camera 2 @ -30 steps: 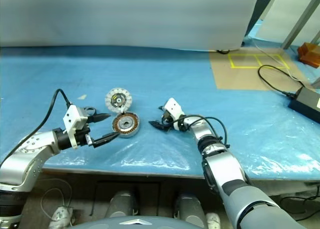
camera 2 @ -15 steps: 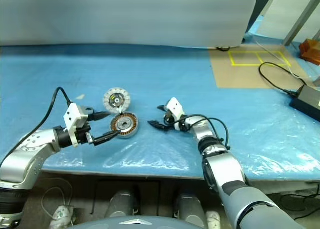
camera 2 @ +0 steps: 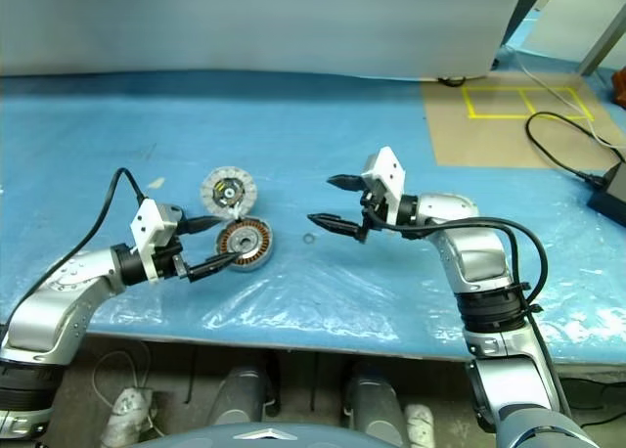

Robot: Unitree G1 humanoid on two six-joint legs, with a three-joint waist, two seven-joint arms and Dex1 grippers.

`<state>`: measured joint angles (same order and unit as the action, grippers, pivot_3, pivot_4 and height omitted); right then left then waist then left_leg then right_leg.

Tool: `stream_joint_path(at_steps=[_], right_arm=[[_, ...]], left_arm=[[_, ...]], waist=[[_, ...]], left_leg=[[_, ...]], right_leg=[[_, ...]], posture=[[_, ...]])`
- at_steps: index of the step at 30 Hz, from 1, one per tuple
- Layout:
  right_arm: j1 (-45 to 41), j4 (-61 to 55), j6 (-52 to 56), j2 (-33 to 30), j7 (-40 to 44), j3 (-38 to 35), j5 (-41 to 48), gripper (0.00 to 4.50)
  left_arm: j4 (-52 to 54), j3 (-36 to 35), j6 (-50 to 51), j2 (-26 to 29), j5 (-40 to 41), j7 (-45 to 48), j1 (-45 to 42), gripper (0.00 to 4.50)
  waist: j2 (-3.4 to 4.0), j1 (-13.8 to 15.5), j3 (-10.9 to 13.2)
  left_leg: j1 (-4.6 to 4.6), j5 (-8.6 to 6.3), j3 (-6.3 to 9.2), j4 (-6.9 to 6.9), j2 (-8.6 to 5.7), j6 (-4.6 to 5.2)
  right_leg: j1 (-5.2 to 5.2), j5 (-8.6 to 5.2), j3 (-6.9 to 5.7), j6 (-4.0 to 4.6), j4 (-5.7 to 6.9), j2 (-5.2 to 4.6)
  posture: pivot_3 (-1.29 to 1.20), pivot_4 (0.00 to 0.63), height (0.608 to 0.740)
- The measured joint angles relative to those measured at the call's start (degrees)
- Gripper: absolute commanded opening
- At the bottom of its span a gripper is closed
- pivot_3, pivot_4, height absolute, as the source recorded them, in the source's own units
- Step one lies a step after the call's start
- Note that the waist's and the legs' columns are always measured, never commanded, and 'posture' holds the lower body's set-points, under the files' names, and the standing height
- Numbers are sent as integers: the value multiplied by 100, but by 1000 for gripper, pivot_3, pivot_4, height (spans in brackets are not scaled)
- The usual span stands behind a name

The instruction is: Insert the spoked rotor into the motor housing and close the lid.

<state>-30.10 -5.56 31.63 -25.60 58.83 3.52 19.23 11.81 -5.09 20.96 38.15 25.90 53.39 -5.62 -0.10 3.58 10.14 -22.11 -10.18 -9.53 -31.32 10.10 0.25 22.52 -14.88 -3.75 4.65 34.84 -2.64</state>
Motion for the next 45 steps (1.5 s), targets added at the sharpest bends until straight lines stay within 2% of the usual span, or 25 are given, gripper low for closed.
stream_joint_path(at_steps=[6, 9, 15, 21, 28, 39, 45], right_arm=[[-215, -49, 48, -8, -324, 68, -47, 4486], [-230, -41, -75, -283, -255, 183, -135, 4486], [582, -49, -525, -574, -52, 738, -467, 4486], [601, 94, -910, -565, -195, 911, -818, 4486], [377, 756, -1218, -234, -274, 1091, -1020, 4486], [106, 2575, -2126, 368, -358, 1104, -1223, 4486], [9, 2898, -2455, 541, -420, 1095, -1318, 4486]], left_arm=[[-4, 24, -49, -50, -30, -5, -3, 4500], [-6, 57, -57, -91, -49, -7, -4, 4500], [-5, 65, -73, -152, -92, -16, 68, 4500], [-3, 84, -73, -210, -115, -15, 75, 4500], [22, 90, -76, -247, -144, -64, 145, 4500], [233, 146, -75, -360, -153, -179, 304, 4500], [261, 214, -73, -379, -162, -230, 348, 4500]], waist=[[0, 17, 0], [0, 28, 0], [0, 26, 0], [0, -44, 0], [0, -58, 0], [1, -72, 0], [1, -95, 0]], left_leg=[[6, 3, 0, -4, -6, -5], [11, 3, 1, -7, -6, -5], [11, 3, 3, -12, -7, -5], [19, 0, 8, -55, -1, -3], [23, 0, 11, -95, 3, 0], [21, -1, 14, -114, 6, 2], [23, -2, 14, -122, 11, 4]], right_leg=[[-6, 0, 1, 0, 3, -6], [-15, 0, 1, -1, 3, -6], [-16, 1, 1, -2, 6, -7], [-28, -1, 1, 1, 30, -7], [-32, -14, 2, 25, 69, -10], [-33, -15, 1, 28, 87, -10], [-35, -11, 0, 34, 89, -9]], posture=[[0, 150, 740], [0, 150, 740], [0, 150, 740], [0, 150, 740], [0, 150, 740], [0, 150, 740], [0, 150, 740]])
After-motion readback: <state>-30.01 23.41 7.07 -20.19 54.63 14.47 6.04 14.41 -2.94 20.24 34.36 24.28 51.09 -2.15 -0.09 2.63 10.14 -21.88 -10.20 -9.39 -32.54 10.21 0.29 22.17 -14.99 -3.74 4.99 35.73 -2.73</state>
